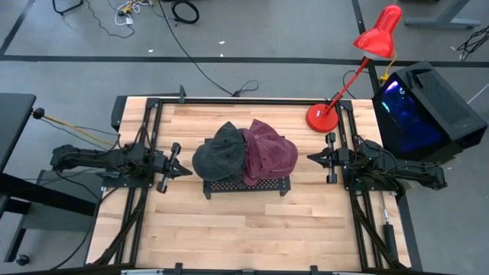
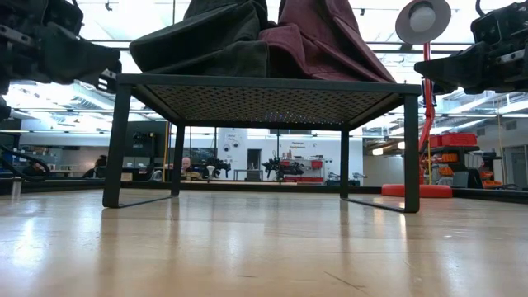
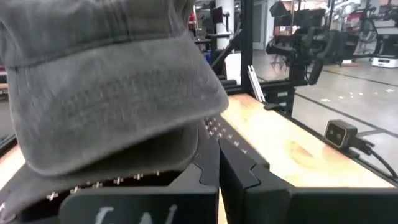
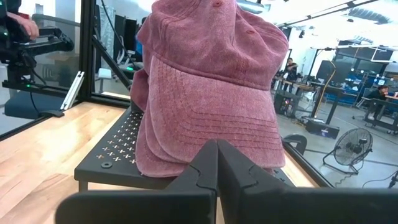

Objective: Pick & Place hat
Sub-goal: Return to Home Position

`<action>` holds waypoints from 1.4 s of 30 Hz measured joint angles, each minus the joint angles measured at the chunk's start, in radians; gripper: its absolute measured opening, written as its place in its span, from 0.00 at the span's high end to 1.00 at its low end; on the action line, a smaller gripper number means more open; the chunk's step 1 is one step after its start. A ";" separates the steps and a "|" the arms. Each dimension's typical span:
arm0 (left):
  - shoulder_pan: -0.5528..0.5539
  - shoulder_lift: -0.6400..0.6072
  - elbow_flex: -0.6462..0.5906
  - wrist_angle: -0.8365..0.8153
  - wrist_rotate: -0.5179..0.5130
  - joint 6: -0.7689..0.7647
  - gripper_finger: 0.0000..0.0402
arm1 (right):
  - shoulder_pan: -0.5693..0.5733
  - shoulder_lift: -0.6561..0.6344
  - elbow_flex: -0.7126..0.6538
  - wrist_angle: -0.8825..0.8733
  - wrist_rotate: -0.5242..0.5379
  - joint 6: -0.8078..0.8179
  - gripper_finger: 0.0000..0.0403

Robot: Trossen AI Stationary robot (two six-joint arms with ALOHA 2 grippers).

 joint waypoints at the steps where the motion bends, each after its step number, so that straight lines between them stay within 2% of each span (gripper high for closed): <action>1: 0.000 0.000 -0.004 -0.002 -0.001 0.000 1.00 | 0.000 0.000 0.000 0.000 0.000 0.000 0.99; 10: 0.000 -0.006 -0.015 -0.086 -0.029 0.083 1.00 | 0.000 0.000 0.000 0.000 0.000 0.000 0.99; 23: 0.000 -0.058 -0.015 -0.126 -0.124 0.112 1.00 | 0.000 0.000 0.000 0.000 0.000 0.000 0.99; 34: 0.001 -0.150 -0.015 -0.138 -0.156 0.103 1.00 | 0.000 0.000 0.000 0.000 0.000 0.000 0.99; 42: 0.001 -0.153 -0.016 -0.140 -0.156 0.052 0.99 | 0.000 0.000 0.000 0.000 0.000 0.000 0.99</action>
